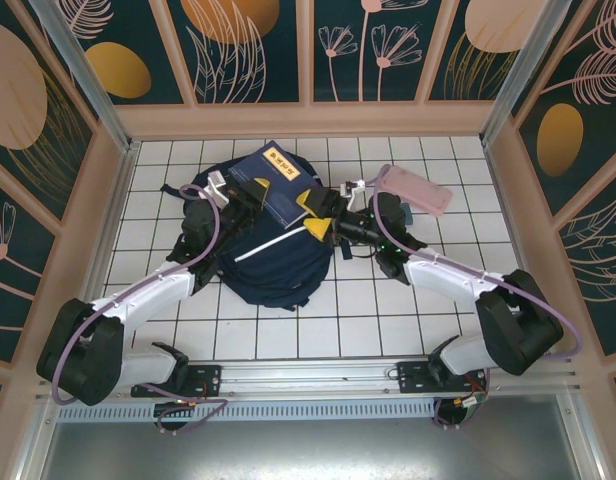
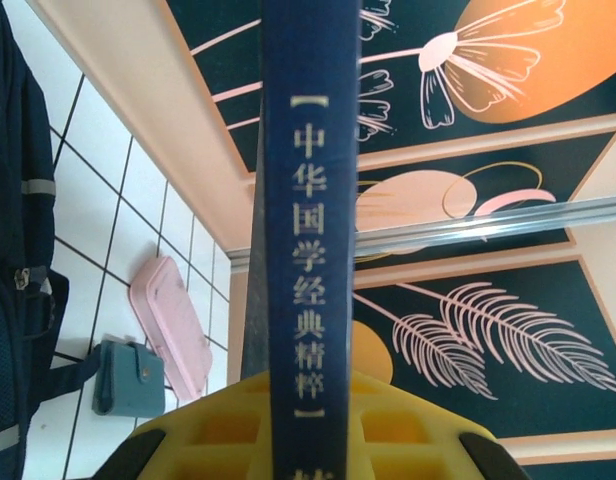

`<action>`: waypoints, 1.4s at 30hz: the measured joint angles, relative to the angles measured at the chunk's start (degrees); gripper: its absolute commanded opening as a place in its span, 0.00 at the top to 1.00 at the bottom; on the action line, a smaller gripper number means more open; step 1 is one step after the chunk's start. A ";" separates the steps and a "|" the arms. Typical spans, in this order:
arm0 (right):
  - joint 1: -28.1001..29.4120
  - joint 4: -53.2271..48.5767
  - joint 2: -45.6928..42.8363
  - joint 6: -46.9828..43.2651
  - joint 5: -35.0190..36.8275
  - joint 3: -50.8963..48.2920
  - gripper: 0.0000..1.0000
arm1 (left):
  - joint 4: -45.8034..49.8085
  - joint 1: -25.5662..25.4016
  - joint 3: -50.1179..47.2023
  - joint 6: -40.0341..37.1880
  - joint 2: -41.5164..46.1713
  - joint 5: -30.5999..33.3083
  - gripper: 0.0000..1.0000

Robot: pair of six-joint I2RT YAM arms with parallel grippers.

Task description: Pack the student bag

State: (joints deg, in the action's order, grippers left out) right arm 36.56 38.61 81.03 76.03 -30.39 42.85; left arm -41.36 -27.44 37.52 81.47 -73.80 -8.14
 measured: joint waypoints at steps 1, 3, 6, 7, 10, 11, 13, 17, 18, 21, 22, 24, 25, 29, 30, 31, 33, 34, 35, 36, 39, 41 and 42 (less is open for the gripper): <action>0.24 0.87 0.79 0.81 0.20 0.31 0.07 | -0.44 -0.02 0.09 0.28 -0.20 0.17 1.00; 0.48 3.34 2.34 2.23 0.81 0.83 0.10 | -1.14 -0.20 0.11 0.74 -0.37 0.76 1.00; 0.63 6.69 3.65 4.22 2.43 1.03 0.19 | -2.25 -0.33 0.11 1.33 -0.44 1.42 1.00; 0.63 7.30 3.80 4.90 3.08 1.03 0.22 | -2.54 -0.33 0.11 1.38 -0.44 1.57 1.00; 0.70 9.42 3.87 6.43 5.51 1.03 0.31 | -2.89 -0.33 0.09 1.57 -0.44 2.32 1.00; 0.74 10.03 3.87 6.78 6.38 1.03 0.35 | -3.02 -0.33 0.04 1.57 -0.44 2.64 1.00; 0.92 10.25 3.76 7.17 7.74 1.03 0.42 | -3.04 -0.33 -0.02 1.57 -0.42 2.95 1.00; 1.53 6.82 3.41 6.97 9.22 1.84 0.57 | -3.04 -0.33 -0.07 1.57 -0.42 3.10 1.00; 1.68 5.62 3.41 6.97 9.46 2.36 0.60 | -3.04 -0.33 -0.07 1.57 -0.42 3.10 0.99; 2.10 3.91 3.41 6.73 9.99 3.48 0.74 | -3.08 -0.33 -0.07 1.57 -0.42 3.10 0.98; 2.16 3.54 3.41 6.69 10.21 3.67 0.78 | -3.08 -0.33 -0.07 1.57 -0.42 3.08 0.96; 2.23 2.95 3.41 6.64 10.49 3.93 0.89 | -3.06 -0.33 -0.07 1.55 -0.42 3.10 0.86; 2.25 2.71 3.41 6.19 10.62 4.04 0.92 | -2.95 -0.33 -0.07 1.46 -0.42 3.15 0.78; 2.23 -3.28 2.54 2.45 11.74 5.46 1.00 | -0.52 -0.37 0.02 0.37 -0.09 2.78 0.33; 2.23 -6.05 1.79 0.59 12.66 5.88 1.00 | 1.38 -0.44 0.15 -0.26 0.28 2.60 0.28; 2.16 -8.48 1.07 -0.90 13.35 6.19 1.00 | 3.08 -0.44 0.35 -0.74 0.61 2.58 0.25; 1.79 -14.71 -1.20 -5.53 15.13 6.95 1.00 | 8.41 -0.50 1.20 -3.28 1.36 2.08 0.18; 1.44 -17.51 -2.43 -7.58 15.87 7.28 1.00 | 10.62 -0.63 1.68 -4.11 1.60 1.88 0.16; 0.81 -20.59 -4.00 -10.10 16.65 7.48 1.00 | 13.62 -0.76 2.51 -5.79 1.73 1.36 0.16; 0.07 -23.06 -5.46 -12.15 17.38 7.50 1.00 | 17.14 -1.25 3.61 -7.87 1.75 1.03 0.15; -3.08 -30.14 -10.19 -17.79 18.93 7.45 1.00 | 26.82 -4.02 6.86 -13.94 1.73 1.05 0.15; -5.92 -33.70 -13.42 -20.61 19.19 6.84 1.00 | 32.20 -6.64 8.87 -18.05 1.31 1.57 0.15; -7.56 -35.50 -15.26 -21.94 19.39 6.25 1.00 | 34.91 -8.15 9.90 -20.24 0.79 2.10 0.15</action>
State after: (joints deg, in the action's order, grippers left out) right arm 28.99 3.11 65.78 54.08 -11.00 49.10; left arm -6.46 -35.59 47.42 61.23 -73.01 -6.04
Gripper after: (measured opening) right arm 0.104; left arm 0.851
